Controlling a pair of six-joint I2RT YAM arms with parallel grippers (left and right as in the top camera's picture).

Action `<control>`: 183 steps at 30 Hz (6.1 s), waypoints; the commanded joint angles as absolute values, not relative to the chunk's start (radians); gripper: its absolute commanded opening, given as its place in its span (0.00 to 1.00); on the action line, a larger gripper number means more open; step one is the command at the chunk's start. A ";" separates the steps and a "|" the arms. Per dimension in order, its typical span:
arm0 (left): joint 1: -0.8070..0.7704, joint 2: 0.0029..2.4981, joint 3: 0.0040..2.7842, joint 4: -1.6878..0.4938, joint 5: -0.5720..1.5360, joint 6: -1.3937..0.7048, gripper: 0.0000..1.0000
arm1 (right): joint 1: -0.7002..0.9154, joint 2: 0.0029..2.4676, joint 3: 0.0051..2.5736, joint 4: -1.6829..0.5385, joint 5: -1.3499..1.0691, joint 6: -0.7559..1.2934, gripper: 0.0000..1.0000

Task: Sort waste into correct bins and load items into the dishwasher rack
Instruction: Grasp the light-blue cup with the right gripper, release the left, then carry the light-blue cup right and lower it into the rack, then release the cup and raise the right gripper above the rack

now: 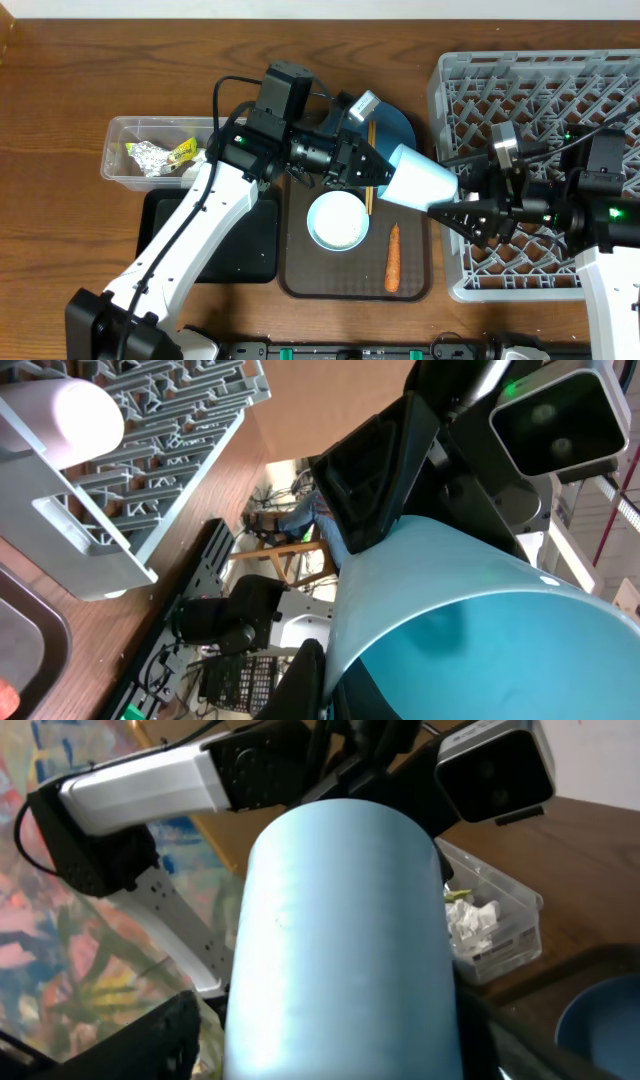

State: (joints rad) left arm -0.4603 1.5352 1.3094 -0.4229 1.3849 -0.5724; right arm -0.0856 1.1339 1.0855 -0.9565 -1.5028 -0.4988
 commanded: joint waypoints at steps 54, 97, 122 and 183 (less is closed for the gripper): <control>-0.391 1.530 1.313 -0.552 0.641 -0.406 0.39 | -0.079 1.126 1.151 -0.931 -0.561 0.044 0.46; -0.391 1.530 1.313 -0.653 0.338 -0.403 0.99 | -0.059 1.775 1.567 -1.174 -0.109 0.006 0.42; -0.391 1.530 1.313 -0.653 0.338 -0.403 0.99 | -0.036 1.786 1.502 -1.148 -0.101 0.002 0.45; -0.391 1.530 1.313 -0.653 0.338 -0.403 0.99 | -0.006 1.784 1.674 -1.379 -0.321 0.002 0.99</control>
State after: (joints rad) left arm -0.3943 1.5352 1.3094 -0.6502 0.3515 -0.4141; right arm -0.0097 1.7771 1.6558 -1.3769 -0.3073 0.0059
